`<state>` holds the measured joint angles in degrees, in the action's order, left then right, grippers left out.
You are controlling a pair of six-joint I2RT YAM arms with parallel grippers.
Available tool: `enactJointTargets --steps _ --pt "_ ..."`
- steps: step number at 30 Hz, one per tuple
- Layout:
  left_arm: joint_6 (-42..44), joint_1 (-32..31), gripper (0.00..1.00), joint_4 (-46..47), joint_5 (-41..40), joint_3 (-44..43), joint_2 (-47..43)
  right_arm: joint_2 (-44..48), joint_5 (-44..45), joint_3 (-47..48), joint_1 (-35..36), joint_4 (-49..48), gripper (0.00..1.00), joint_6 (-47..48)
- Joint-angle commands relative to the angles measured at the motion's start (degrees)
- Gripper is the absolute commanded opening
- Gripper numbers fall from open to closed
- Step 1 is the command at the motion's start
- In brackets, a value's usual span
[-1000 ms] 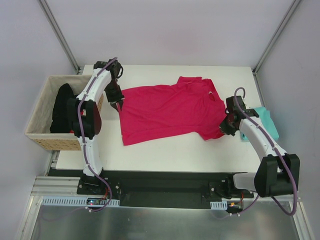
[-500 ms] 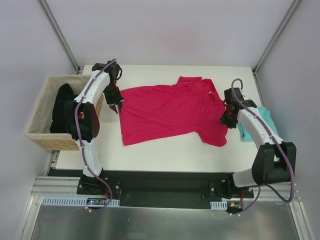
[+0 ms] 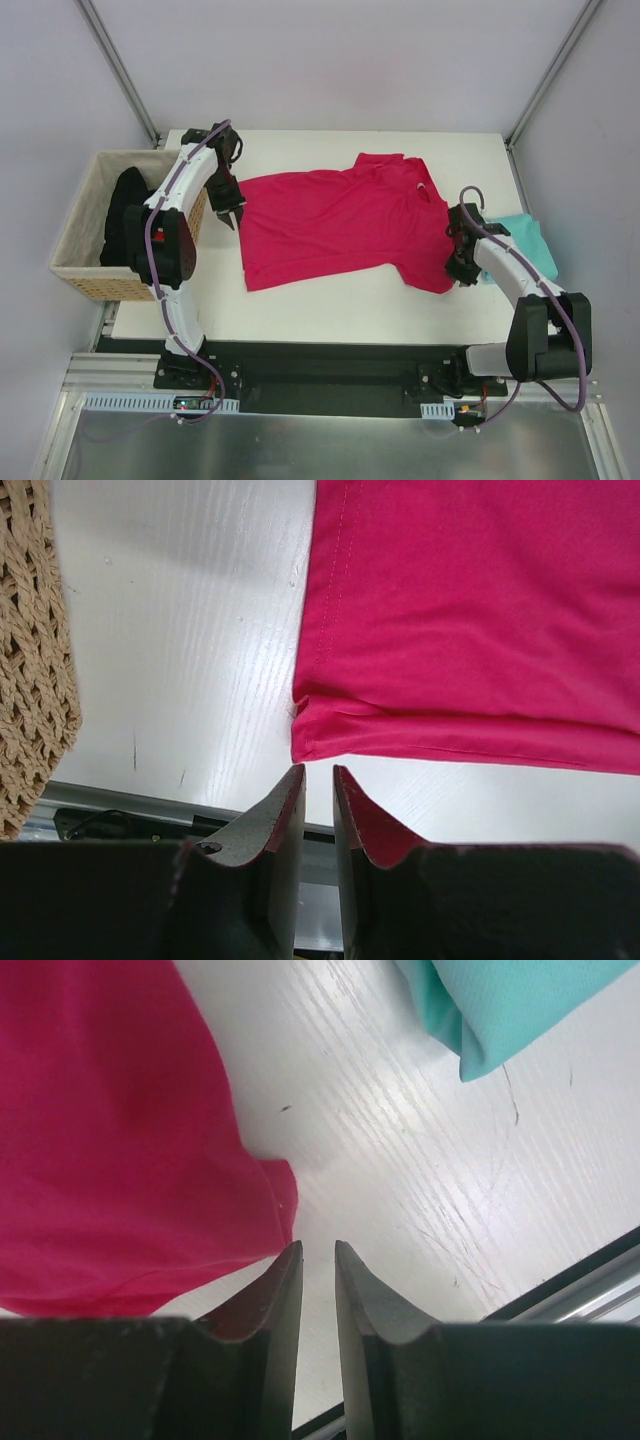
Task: Fold and stack the t-shirts
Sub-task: Grap the side of the flattened tshirt closest away from the robot with both arms
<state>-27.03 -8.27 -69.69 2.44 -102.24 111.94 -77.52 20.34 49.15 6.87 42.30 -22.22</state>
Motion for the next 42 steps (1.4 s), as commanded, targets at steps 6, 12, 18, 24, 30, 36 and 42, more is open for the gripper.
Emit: enactJointTargets --steps 6,12,18,24,30,36,42 --pt "-0.84 -0.16 0.17 -1.85 -0.50 -0.78 -2.16 1.76 -0.03 -4.67 -0.55 -2.22 0.22 -0.63" --pt "-1.10 -0.16 0.17 -2.12 -1.12 0.46 -2.43 -2.19 -0.74 -4.76 -1.16 -4.86 0.22 0.16" --pt "-1.71 -0.16 0.17 -2.99 -1.56 -0.68 -1.99 -6.15 -1.79 -1.34 -1.95 -6.09 0.22 1.39" --pt "-2.33 -0.16 0.17 -3.52 -1.56 -1.82 -1.46 -7.39 -3.02 1.56 -2.48 -5.65 0.21 1.74" --pt "-2.59 -0.25 0.17 -3.52 -1.12 -3.31 -0.23 -6.51 -2.67 2.27 -3.00 -4.51 0.21 2.09" --pt "-2.51 -0.69 0.17 -3.61 -0.15 -5.86 1.44 -5.19 -2.49 2.71 -3.53 -3.90 0.21 2.18" --pt "-2.42 -0.87 0.17 -3.79 -0.06 -6.57 1.97 -4.14 -1.80 3.41 -3.54 -3.28 0.21 2.00"
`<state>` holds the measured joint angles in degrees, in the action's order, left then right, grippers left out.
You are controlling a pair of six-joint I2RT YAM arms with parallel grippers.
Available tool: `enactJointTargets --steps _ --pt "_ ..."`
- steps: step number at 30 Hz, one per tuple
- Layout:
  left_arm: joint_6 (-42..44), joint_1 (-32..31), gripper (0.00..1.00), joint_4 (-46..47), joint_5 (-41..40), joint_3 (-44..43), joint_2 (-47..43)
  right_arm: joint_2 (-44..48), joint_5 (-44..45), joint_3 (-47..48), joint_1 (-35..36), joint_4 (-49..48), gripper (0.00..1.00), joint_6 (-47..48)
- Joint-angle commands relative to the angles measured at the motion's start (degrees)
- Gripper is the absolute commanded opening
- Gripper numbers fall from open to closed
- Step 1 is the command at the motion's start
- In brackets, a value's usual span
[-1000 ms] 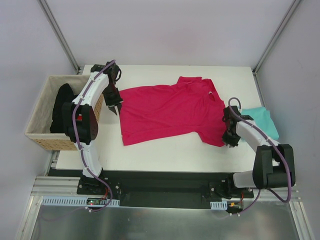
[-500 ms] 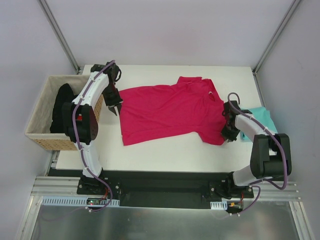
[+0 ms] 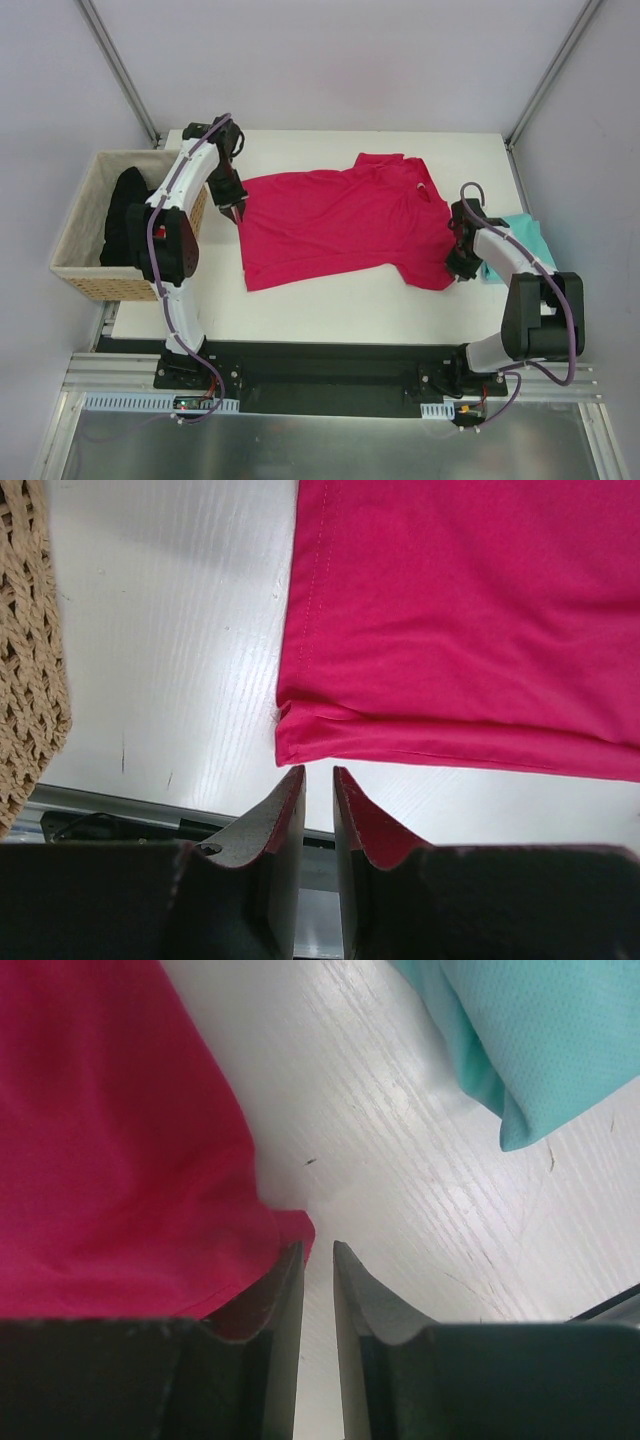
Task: Fold and stack the t-shirts
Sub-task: Grap the side of the flattened tshirt closest away from the robot with both arms
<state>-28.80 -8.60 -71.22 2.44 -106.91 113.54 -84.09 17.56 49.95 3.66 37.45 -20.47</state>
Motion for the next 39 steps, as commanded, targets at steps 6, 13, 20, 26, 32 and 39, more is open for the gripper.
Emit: enactJointTargets --steps 6,13,20,26,32,39 --pt "-0.56 -0.54 0.17 -2.26 -0.33 -1.28 0.02 0.51 0.37 2.60 -0.41 0.87 0.21 0.08" --pt "-0.56 -0.54 0.17 -2.43 -1.21 0.21 -0.68 -2.12 -0.77 3.39 -0.50 -0.54 0.20 0.17" --pt "-0.73 -0.54 0.17 -2.70 -1.47 0.04 -0.77 -3.97 -1.74 5.06 -0.24 -0.89 0.20 -0.10" --pt "-0.91 -0.54 0.17 -2.87 -1.21 -0.84 -0.07 -2.22 -1.39 5.33 0.29 -0.10 0.19 -0.27" --pt "-0.73 -0.54 0.17 -2.87 -0.33 -2.33 0.90 -1.69 -1.30 5.33 0.82 0.52 0.19 -0.45" --pt "-0.56 -0.54 0.17 -3.40 -1.03 -2.16 0.81 -4.32 -1.57 6.12 1.52 -0.80 0.20 -0.01"
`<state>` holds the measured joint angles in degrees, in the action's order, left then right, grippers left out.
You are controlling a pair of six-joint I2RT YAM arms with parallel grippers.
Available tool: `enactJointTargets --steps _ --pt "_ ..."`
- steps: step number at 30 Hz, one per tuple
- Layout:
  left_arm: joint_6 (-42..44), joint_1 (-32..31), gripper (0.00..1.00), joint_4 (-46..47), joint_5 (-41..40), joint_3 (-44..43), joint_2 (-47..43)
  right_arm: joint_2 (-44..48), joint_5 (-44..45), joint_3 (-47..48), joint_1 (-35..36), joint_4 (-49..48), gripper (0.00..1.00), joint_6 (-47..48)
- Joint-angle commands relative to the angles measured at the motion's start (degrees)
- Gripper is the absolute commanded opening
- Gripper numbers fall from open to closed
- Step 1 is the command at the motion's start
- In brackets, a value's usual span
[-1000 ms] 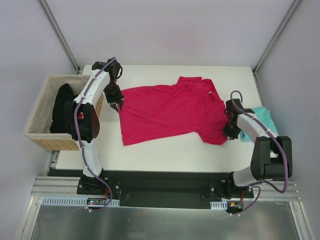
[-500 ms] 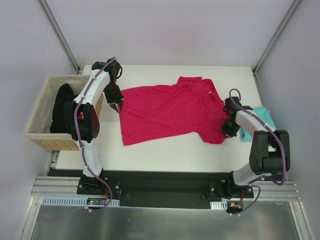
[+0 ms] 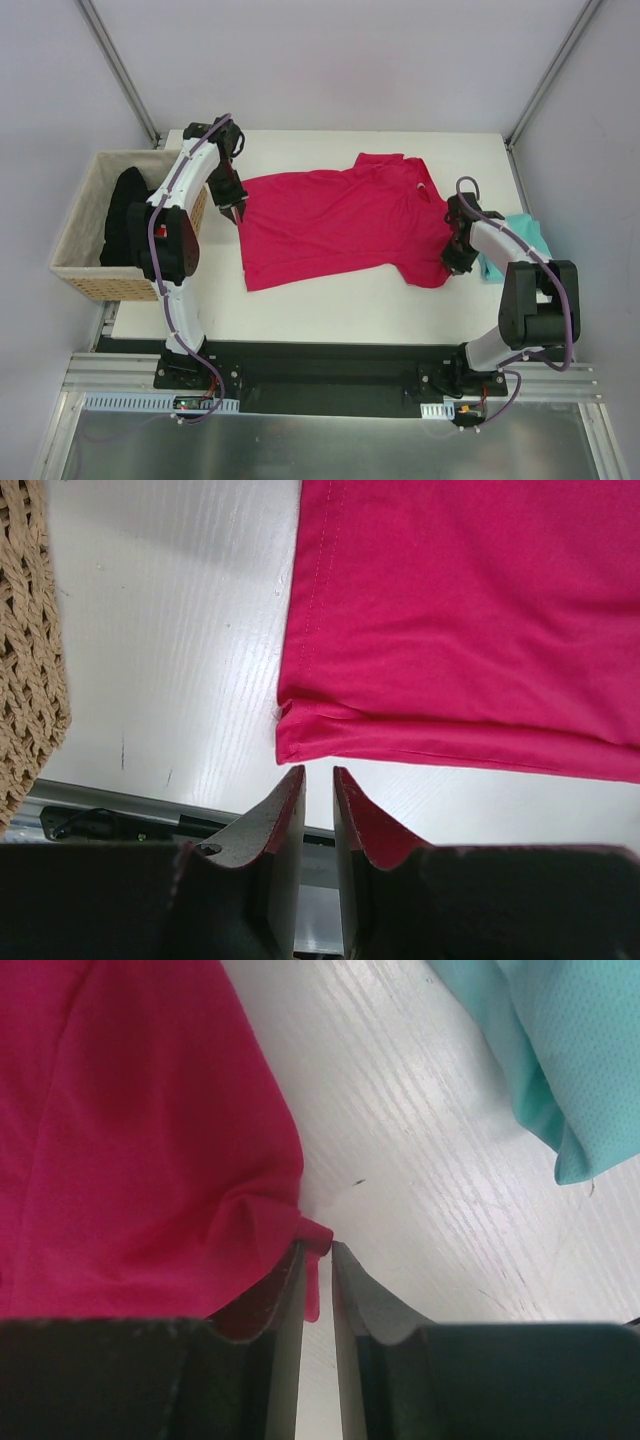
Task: Fold and stack the t-shirts
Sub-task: Grap the side of the flattened tshirt closest away from the robot with both arms
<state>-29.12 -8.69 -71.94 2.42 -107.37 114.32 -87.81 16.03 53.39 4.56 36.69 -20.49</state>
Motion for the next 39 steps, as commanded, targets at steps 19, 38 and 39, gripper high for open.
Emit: enactJointTargets --steps 19,38,39 --pt "0.56 -0.45 0.17 -3.91 -2.15 -3.54 1.08 -5.18 0.05 4.53 1.68 -2.23 0.01 0.01" --pt "-4.36 -6.33 0.17 2.77 1.80 23.51 -11.48 -6.49 -0.47 6.38 2.38 -0.65 0.01 -0.43" --pt "-5.58 -6.86 0.17 3.12 2.24 26.57 -12.27 -6.58 -0.39 6.47 2.47 -0.56 0.01 -0.51"
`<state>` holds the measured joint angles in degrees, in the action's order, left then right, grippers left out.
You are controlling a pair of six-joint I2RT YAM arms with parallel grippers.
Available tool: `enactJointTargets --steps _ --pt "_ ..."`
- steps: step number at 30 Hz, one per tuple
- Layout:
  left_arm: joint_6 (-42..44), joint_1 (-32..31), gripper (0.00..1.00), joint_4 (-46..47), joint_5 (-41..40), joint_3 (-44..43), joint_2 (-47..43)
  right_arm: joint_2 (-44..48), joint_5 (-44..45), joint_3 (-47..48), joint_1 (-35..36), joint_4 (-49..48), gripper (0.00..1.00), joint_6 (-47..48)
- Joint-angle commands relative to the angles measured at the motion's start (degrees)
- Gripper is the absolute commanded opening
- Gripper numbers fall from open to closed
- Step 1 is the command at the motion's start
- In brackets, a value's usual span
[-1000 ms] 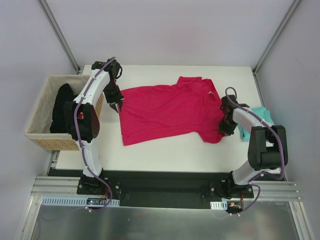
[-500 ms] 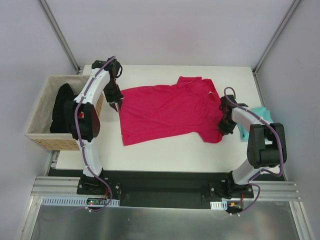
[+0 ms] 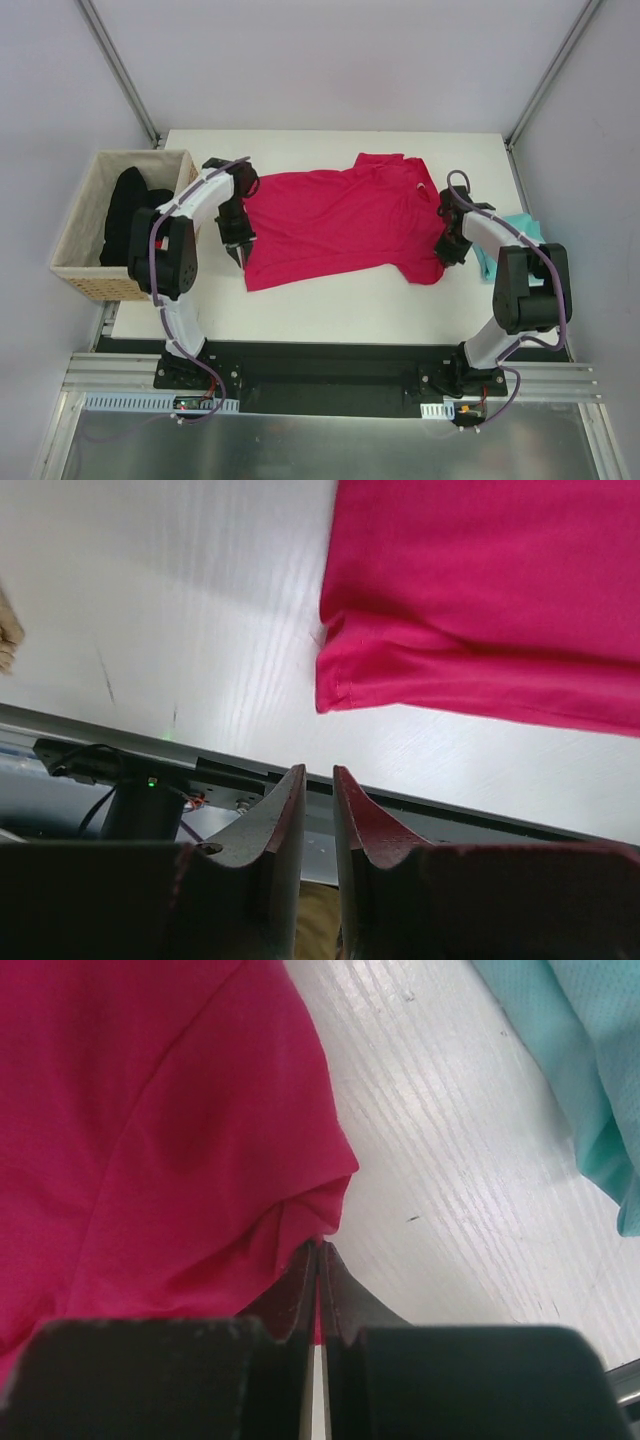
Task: Fold and stack the t-shirts
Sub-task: Grap the side of the flattened tshirt closest away from the robot with both arms
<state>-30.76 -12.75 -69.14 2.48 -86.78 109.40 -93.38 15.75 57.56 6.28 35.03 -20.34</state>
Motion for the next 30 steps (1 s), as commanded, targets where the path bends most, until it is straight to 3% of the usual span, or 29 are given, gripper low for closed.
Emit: enactJointTargets --steps 1,12,30 --pt "-4.48 -3.24 0.17 0.67 2.44 7.40 -8.93 -1.10 -0.28 2.29 0.83 1.10 0.01 -0.58" --pt "-7.03 -5.44 0.17 3.40 2.53 17.70 -11.85 -2.51 -0.98 3.61 2.24 1.71 0.01 -0.93" --pt "-4.39 -5.35 0.17 8.85 3.32 15.15 -2.71 -0.75 -0.02 4.75 2.42 3.73 0.01 -0.58"
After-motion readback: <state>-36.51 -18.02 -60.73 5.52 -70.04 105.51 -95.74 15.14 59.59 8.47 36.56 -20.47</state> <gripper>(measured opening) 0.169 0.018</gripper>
